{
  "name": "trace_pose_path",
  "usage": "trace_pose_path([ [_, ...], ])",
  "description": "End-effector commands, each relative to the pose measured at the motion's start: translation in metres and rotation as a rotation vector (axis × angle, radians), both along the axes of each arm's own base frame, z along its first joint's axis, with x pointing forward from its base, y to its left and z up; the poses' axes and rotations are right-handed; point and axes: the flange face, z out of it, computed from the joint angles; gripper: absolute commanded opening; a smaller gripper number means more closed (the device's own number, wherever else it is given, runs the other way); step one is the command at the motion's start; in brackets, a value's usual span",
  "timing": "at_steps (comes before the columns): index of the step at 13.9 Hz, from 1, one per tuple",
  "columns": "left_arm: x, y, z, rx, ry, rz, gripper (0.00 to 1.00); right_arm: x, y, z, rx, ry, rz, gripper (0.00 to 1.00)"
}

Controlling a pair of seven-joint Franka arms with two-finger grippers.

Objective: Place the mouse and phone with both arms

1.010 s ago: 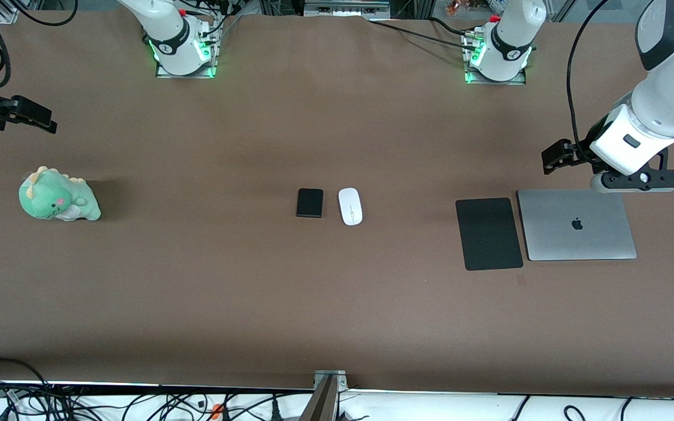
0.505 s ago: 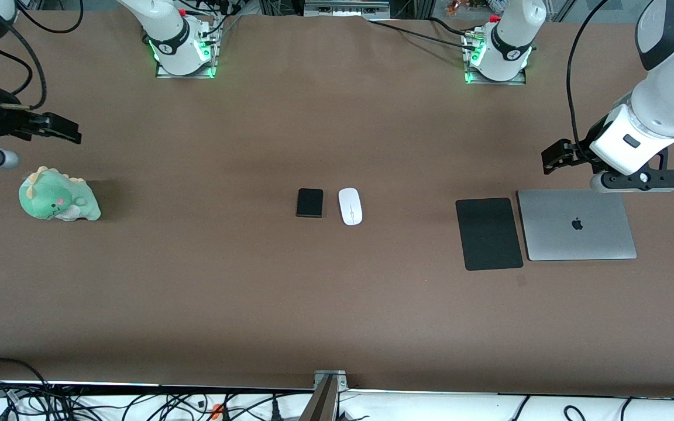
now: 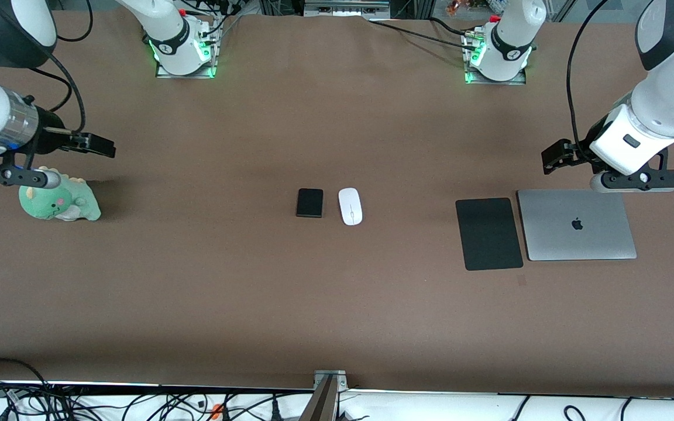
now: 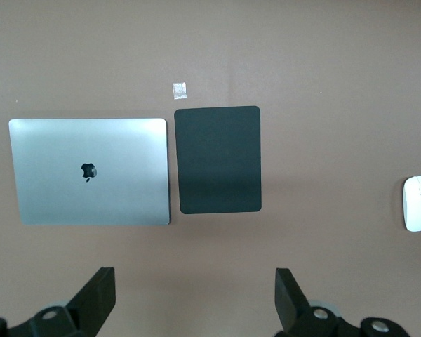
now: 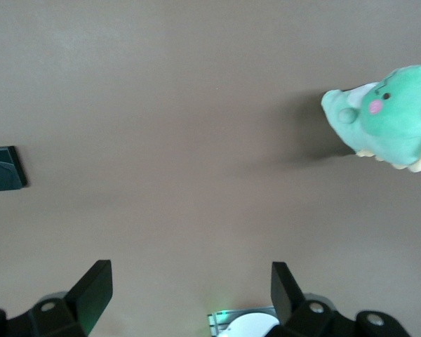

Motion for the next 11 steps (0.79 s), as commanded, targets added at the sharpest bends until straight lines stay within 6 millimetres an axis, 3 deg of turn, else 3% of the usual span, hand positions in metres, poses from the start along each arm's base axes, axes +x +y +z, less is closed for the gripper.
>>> trace_pose_path([
  [1,-0.001,0.001,0.005,-0.001,0.003,0.000,1.00,0.004,0.032,-0.015,-0.003,-0.003,-0.039,1.00],
  [9,-0.002,0.001,0.006,-0.001,0.001,0.001,1.00,0.014,0.131,-0.071,-0.052,-0.038,-0.086,1.00],
  [11,-0.001,0.001,0.005,-0.001,0.003,0.004,1.00,0.013,0.168,-0.089,-0.051,-0.060,-0.041,1.00],
])
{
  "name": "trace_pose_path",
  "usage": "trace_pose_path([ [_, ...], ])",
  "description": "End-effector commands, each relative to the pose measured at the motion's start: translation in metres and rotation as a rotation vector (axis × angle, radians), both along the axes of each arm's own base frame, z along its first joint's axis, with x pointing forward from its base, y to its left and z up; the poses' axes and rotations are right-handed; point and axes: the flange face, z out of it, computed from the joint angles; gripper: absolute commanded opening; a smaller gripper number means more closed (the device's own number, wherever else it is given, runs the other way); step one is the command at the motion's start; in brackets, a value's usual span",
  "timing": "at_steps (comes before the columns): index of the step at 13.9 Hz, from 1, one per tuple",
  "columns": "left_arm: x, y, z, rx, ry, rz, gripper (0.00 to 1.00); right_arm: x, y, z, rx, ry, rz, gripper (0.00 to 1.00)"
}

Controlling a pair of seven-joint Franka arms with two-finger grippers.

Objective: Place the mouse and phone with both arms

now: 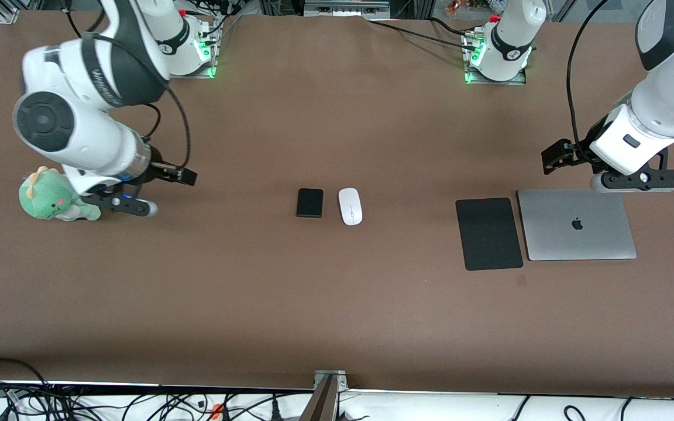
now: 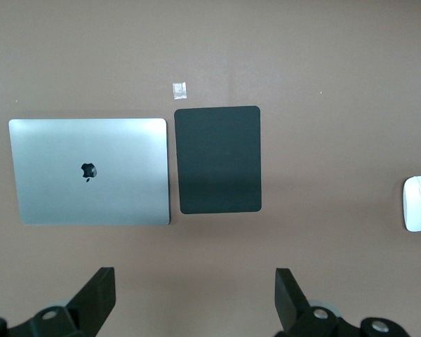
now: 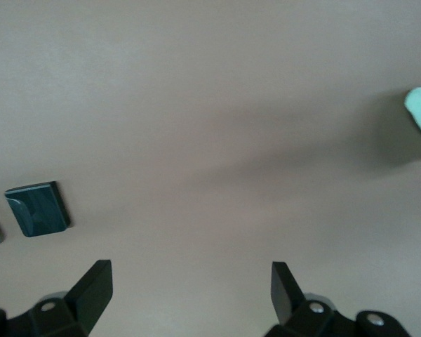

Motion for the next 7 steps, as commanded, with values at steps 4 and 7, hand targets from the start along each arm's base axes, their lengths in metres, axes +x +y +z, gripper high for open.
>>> trace_pose_path([
  [4,0.002,-0.014,-0.006,-0.013,0.005,0.041,1.00,-0.012,0.096,-0.048,0.015,-0.060,0.112,1.00],
  [7,0.009,-0.042,-0.021,-0.020,-0.010,0.082,1.00,-0.021,0.137,-0.074,0.024,-0.102,0.149,1.00],
])
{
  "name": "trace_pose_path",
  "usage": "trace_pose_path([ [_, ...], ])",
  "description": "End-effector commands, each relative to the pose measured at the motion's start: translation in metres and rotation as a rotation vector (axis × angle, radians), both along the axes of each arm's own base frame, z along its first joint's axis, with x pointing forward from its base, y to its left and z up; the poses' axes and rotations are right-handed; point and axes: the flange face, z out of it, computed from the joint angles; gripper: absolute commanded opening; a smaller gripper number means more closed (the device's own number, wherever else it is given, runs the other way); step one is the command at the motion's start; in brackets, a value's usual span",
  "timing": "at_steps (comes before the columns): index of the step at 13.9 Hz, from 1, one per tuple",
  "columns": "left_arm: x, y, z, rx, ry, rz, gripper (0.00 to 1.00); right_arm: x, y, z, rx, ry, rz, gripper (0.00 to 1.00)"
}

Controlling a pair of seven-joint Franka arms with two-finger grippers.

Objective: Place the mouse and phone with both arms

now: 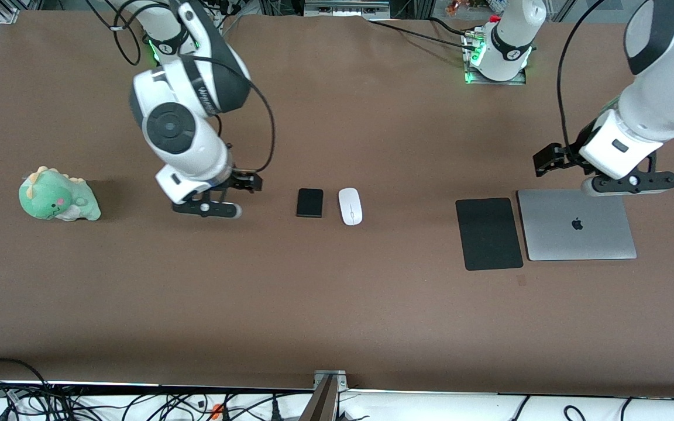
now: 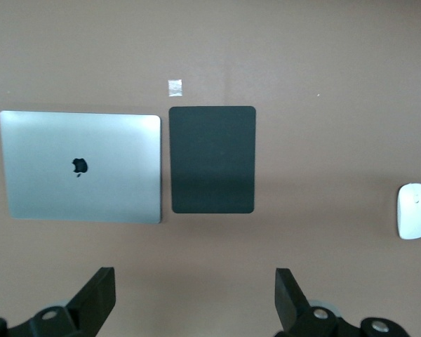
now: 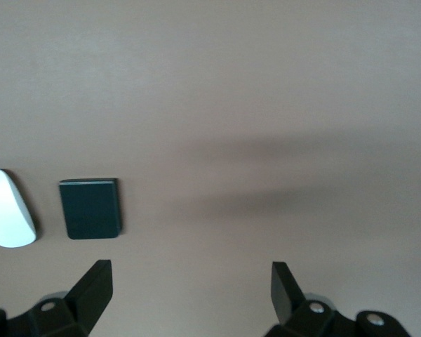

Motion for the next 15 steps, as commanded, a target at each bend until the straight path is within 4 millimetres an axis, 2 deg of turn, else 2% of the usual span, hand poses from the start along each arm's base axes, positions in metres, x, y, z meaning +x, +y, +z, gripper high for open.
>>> trace_pose_path([
  [1,0.007,-0.030,-0.015,-0.025,-0.013,0.045,1.00,-0.009,0.027,-0.022,0.020,-0.036,0.014,1.00],
  [3,0.006,-0.064,-0.032,-0.037,-0.029,0.081,1.00,-0.018,0.039,-0.039,0.036,-0.071,0.033,1.00],
  [4,0.005,-0.077,-0.043,-0.045,-0.038,0.094,1.00,-0.022,0.045,-0.047,0.045,-0.088,0.025,1.00],
  [5,0.006,-0.081,-0.051,-0.051,-0.053,0.102,1.00,-0.024,0.051,-0.057,0.047,-0.103,-0.016,1.00],
  [6,0.006,-0.082,-0.054,-0.053,-0.058,0.101,1.00,-0.028,0.064,-0.065,0.056,-0.124,-0.033,1.00],
  [9,0.005,-0.082,-0.055,-0.052,-0.054,0.097,1.00,-0.038,0.098,-0.106,0.080,-0.176,-0.099,1.00],
  [10,0.005,-0.082,-0.054,-0.052,-0.054,0.097,1.00,-0.047,0.114,-0.120,0.083,-0.185,-0.090,1.00],
  [15,0.004,-0.081,-0.051,-0.054,-0.056,0.100,1.00,-0.064,0.136,-0.164,0.080,-0.197,-0.044,1.00],
])
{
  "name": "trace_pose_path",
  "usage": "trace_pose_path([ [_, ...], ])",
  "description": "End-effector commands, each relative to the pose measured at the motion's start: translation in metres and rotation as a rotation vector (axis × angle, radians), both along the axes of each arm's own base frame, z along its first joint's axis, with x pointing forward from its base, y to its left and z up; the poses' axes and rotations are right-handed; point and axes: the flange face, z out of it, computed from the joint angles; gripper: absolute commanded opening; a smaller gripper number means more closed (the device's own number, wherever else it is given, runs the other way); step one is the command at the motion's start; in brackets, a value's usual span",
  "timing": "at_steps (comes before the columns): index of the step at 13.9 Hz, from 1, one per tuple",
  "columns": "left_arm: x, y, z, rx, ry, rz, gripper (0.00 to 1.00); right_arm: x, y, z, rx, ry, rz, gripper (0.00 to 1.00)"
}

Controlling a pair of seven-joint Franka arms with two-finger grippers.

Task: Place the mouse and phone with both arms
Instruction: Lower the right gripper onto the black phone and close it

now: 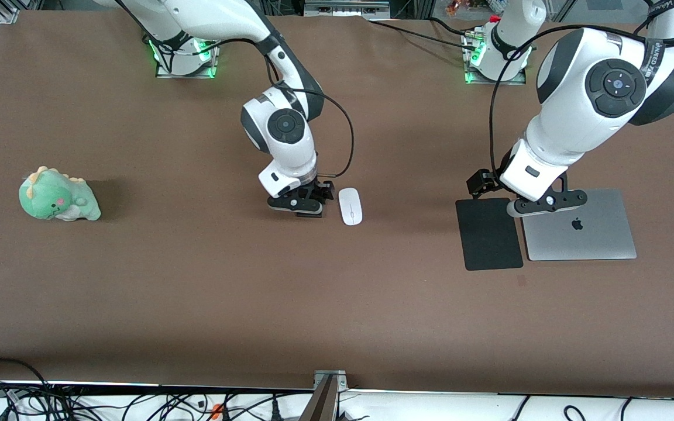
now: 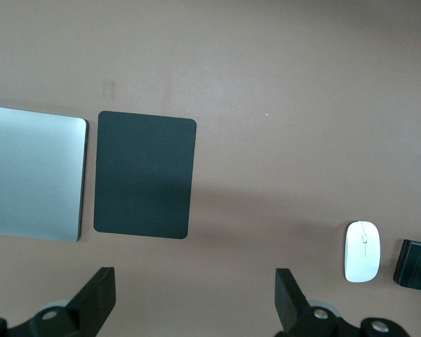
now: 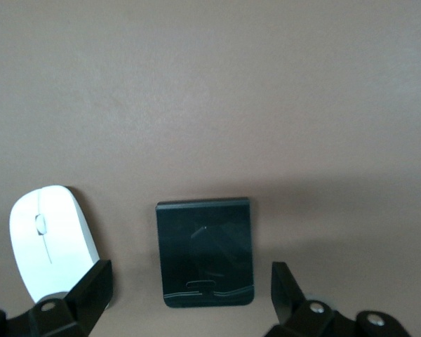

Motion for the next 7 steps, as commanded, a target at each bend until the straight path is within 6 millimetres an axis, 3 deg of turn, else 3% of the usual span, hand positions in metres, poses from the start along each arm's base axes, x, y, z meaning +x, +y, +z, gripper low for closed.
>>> trace_pose_path([
  [1,-0.005,0.002,0.008,-0.017,-0.007,0.012,1.00,-0.004,0.008,-0.016,0.011,-0.026,0.005,1.00],
  [7,-0.005,0.002,0.008,-0.026,-0.002,0.018,1.00,-0.007,0.000,-0.049,-0.005,-0.054,0.039,1.00],
])
